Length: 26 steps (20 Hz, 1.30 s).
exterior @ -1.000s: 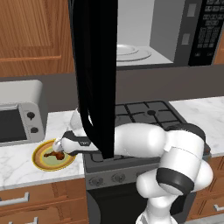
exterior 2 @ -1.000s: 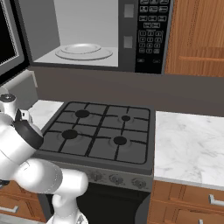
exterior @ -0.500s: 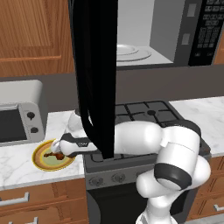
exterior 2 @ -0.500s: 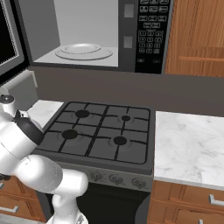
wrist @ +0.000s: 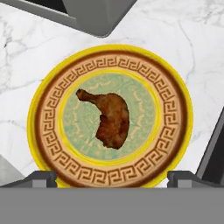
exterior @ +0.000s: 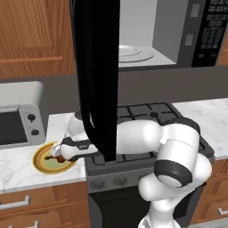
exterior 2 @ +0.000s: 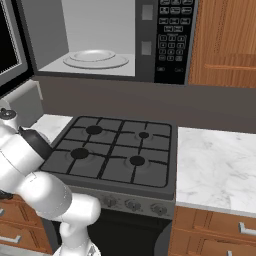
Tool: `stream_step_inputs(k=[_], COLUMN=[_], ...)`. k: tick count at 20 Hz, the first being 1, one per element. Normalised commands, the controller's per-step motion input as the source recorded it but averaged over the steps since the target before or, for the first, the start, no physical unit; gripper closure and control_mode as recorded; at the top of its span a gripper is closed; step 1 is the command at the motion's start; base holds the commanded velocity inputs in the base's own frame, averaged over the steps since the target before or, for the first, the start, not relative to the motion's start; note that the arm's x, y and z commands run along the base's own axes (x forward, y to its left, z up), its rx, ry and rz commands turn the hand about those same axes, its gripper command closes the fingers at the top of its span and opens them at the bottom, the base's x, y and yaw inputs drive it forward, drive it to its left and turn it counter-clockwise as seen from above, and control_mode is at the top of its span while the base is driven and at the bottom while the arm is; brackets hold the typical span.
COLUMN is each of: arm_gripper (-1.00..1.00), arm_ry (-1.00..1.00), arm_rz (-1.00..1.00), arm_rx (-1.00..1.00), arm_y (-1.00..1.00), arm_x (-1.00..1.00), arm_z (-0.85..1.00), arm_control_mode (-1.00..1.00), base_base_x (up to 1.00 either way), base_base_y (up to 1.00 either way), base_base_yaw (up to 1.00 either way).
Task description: Pick the chicken drumstick from the counter and place it in the microwave. Then turn on the microwave.
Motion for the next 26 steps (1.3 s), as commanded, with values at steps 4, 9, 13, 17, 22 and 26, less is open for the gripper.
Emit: stream_step_inputs(k=[4,9,13,17,22,26], arm_gripper=[-1.0,-1.0,-1.0,-1.0,-1.0,-1.0], arm_ry=[0.0,0.0,0.0,0.0,0.0,0.0], arm_rz=[0.0,-0.01,-0.01,0.0,0.0,0.0], arm_rx=[-0.01,-0.01,0.0,-0.01,-0.01,0.0], arm_y=[0.11,0.1,0.08,0.11,0.09,0.09], arm_x=[0.04,0.06,0.03,0.03,0.03,0.06], arm_z=[-0.07,-0.06,-0.03,-0.06,-0.06,-0.08], arm_control_mode=[-1.0,-1.0,-1.0,-1.0,-1.0,-1.0], base_base_x=[0.0,0.0,0.0,0.0,0.0,0.0], base_base_y=[0.0,0.0,0.0,0.0,0.0,0.0], base_base_yaw=[0.0,0.0,0.0,0.0,0.0,0.0])
